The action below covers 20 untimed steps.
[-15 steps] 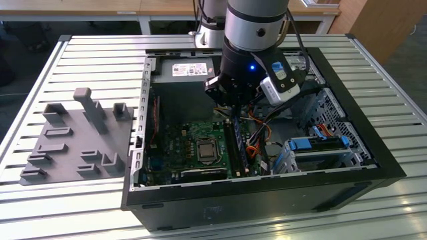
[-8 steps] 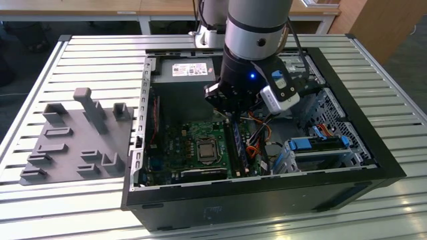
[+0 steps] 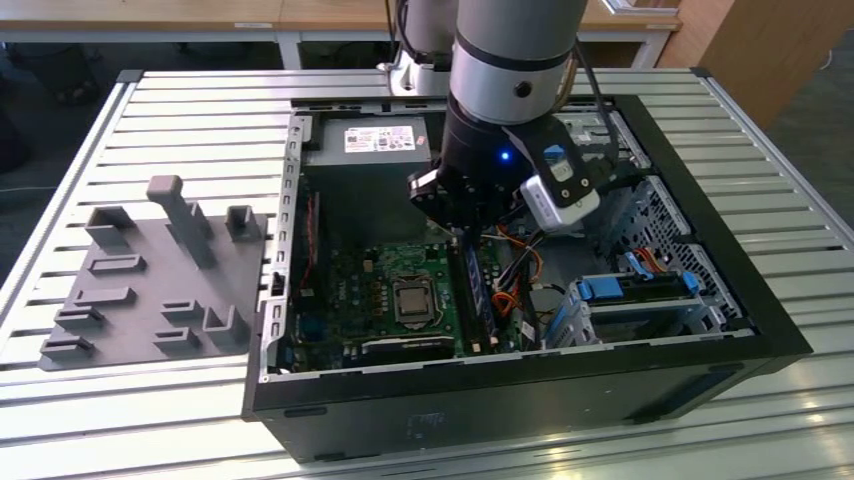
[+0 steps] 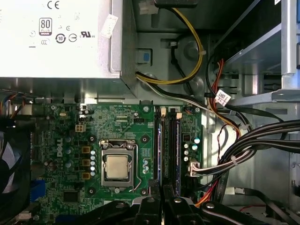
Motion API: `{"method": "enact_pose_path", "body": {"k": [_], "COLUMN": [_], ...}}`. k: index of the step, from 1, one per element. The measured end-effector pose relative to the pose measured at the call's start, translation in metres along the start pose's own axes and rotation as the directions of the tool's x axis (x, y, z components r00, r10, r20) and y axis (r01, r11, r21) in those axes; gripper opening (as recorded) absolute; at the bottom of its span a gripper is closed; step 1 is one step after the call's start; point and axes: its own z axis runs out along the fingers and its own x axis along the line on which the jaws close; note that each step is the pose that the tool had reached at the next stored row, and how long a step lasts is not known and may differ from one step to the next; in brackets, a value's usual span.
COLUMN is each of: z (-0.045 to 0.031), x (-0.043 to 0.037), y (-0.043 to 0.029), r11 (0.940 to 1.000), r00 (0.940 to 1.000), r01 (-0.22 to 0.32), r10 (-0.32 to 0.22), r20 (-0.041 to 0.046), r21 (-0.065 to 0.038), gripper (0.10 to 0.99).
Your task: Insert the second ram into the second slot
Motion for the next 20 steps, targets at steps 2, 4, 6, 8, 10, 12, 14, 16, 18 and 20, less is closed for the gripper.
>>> {"method": "enact_pose_path", "body": {"k": [2, 4, 6, 8, 10, 12, 14, 16, 18, 20], "z": [0.0007, 0.0019, 0.0031, 0.0045, 0.0059, 0.0072, 0.0083, 0.0089, 0.0094, 0.0100], "x": [0.0000, 0.0000, 0.0000, 0.0000, 0.0000, 0.0000, 0.0000, 0.0000, 0.0000, -0.0001], "y": [0.0000, -0.0001, -0.0001, -0.0001, -0.0002, -0.0003, -0.0003, -0.0003, -0.0003, -0.0003], "r11": [1.0000, 1.0000, 1.0000, 1.0000, 1.0000, 1.0000, 1.0000, 1.0000, 1.0000, 1.0000], "r00": [1.0000, 1.0000, 1.0000, 1.0000, 1.0000, 1.0000, 1.0000, 1.0000, 1.0000, 1.0000], "r01": [0.000, 0.000, 0.000, 0.000, 0.000, 0.000, 0.001, 0.004, 0.006, 0.006], "r10": [0.000, 0.000, 0.000, 0.000, 0.000, 0.000, -0.001, -0.004, -0.006, -0.006], "r20": [0.0000, 0.0000, 0.0000, 0.0000, 0.0000, 0.0000, 0.0000, -0.0002, -0.0002, -0.0002], "r21": [0.000, 0.000, 0.000, 0.000, 0.000, 0.000, 0.000, 0.000, 0.000, 0.000], "gripper": [0.137, 0.137, 0.137, 0.137, 0.137, 0.137, 0.137, 0.137, 0.137, 0.137]}}
